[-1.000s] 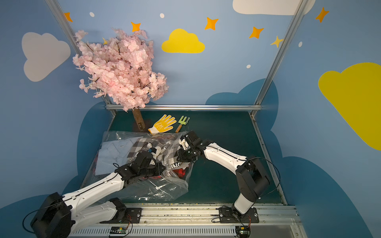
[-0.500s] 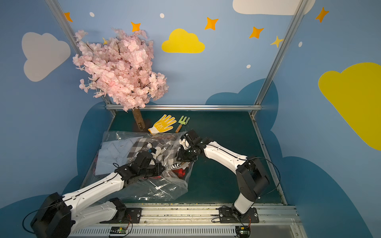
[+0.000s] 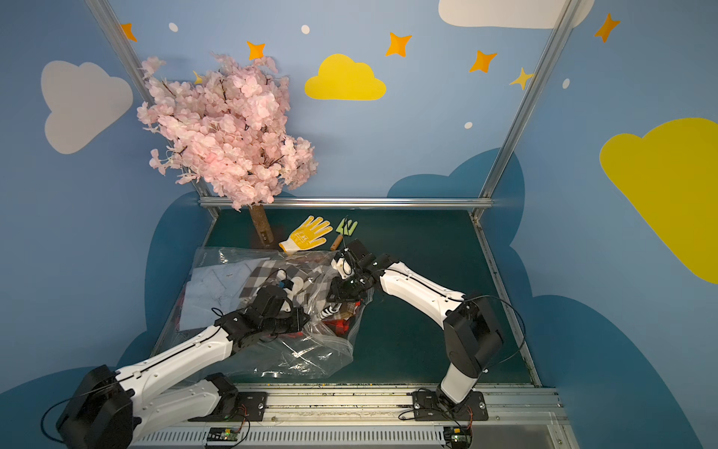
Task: Take the shirt out of the vacuum bag
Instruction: Take out the shirt from the vacuum bag.
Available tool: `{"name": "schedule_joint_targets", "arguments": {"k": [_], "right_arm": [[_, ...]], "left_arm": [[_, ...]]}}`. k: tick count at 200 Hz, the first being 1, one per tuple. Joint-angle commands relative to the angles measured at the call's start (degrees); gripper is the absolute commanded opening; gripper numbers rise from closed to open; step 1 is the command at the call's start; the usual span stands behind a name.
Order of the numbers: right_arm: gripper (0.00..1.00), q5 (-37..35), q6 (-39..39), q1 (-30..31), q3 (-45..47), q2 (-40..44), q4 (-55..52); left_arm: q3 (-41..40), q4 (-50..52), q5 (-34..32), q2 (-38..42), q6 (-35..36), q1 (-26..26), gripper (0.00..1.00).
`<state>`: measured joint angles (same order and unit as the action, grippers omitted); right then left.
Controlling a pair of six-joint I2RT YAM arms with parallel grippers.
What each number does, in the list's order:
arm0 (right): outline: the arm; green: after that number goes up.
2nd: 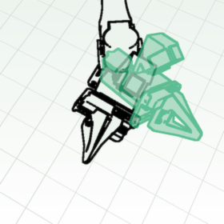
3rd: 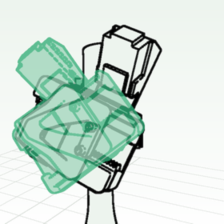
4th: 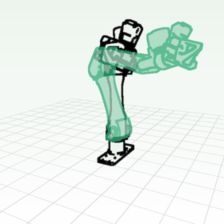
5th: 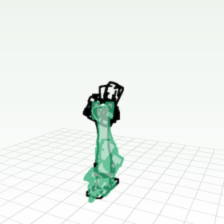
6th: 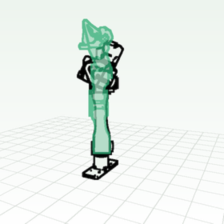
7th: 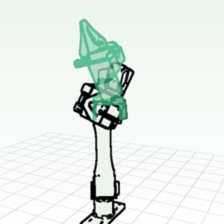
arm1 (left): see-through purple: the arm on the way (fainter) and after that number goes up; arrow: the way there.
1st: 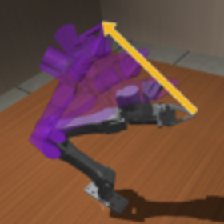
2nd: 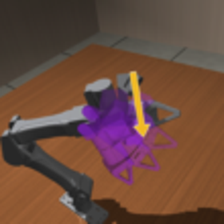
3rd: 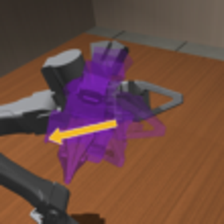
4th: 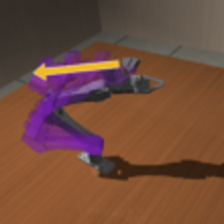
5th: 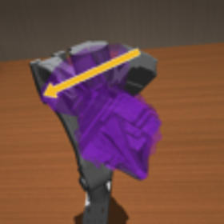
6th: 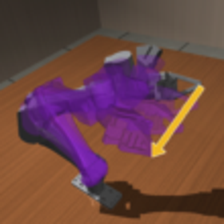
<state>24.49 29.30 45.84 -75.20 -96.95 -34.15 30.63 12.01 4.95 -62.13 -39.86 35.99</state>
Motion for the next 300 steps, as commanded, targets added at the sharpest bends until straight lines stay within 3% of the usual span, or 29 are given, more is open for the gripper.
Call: {"name": "schedule_joint_targets", "arguments": {"k": [1, 55, 122, 213, 243, 300], "right_arm": [[0.36, 0.32, 0.42, 0.72, 1.70, -1.35, 1.37], [0.37, -0.83, 1.22, 0.81, 5.57, -1.14, 3.74], [0.48, -1.72, 2.16, 0.15, 10.91, 3.62, 5.88], [0.54, 7.16, 11.61, -0.28, 23.43, 5.34, 29.84], [0.54, 6.84, 13.91, -0.62, 25.52, 4.97, 35.83], [0.50, 4.26, 12.66, -2.62, 23.55, 5.03, 32.66]], "left_arm": [[-0.06, 3.02, -0.70, 0.76, 0.92, -0.58, 0.04], [-0.29, 3.11, -0.48, 1.13, 1.07, -1.34, 0.04], [-0.61, 3.05, 0.22, 0.74, 1.71, -1.62, 0.04], [-1.78, -0.15, 3.54, -1.56, 0.57, -0.98, 0.03], [-2.55, -0.93, 3.46, -1.45, 0.13, -0.41, 0.03], [-3.74, -0.69, 2.62, -0.73, 0.13, 0.22, 0.03]]}}
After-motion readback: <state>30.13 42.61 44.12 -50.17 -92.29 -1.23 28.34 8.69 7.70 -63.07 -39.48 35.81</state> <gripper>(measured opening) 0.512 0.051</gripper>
